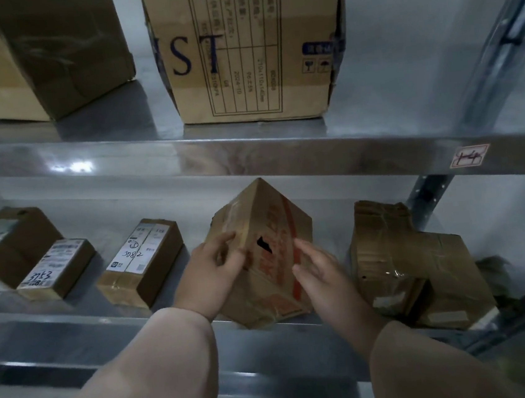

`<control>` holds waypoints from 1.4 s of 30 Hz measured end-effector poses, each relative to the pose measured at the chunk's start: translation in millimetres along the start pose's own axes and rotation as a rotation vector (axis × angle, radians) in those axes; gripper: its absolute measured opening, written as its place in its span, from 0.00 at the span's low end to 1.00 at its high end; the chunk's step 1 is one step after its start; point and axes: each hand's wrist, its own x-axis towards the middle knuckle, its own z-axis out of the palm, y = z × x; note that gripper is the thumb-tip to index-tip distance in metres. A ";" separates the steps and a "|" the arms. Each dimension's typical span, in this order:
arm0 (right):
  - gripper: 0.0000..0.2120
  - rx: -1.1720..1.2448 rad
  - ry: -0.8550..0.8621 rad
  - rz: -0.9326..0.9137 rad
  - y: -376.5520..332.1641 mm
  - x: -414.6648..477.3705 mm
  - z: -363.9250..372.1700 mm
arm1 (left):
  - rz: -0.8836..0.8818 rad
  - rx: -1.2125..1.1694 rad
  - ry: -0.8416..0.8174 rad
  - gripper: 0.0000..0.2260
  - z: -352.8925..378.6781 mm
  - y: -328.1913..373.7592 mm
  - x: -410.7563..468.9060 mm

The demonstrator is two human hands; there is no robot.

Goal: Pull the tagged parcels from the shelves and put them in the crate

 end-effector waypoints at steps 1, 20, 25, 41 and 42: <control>0.23 -0.038 0.036 0.074 2.8 1.5 -1.8 | -0.004 -0.047 0.028 0.24 -4.2 -3.2 -0.9; 0.22 -0.258 -0.247 -0.305 -9.4 21.7 14.4 | 0.133 -0.140 0.089 0.26 -3.5 -13.7 -4.9; 0.26 -0.434 -0.091 -0.174 0.9 28.9 18.6 | -0.048 -0.251 0.201 0.19 -9.5 -17.4 3.5; 0.29 -0.639 0.409 -0.175 24.1 13.7 -94.4 | 0.460 0.357 0.349 0.22 20.0 38.8 7.1; 0.31 -0.709 0.440 -0.081 31.8 12.9 -106.1 | 0.524 0.339 0.295 0.21 33.4 47.8 4.0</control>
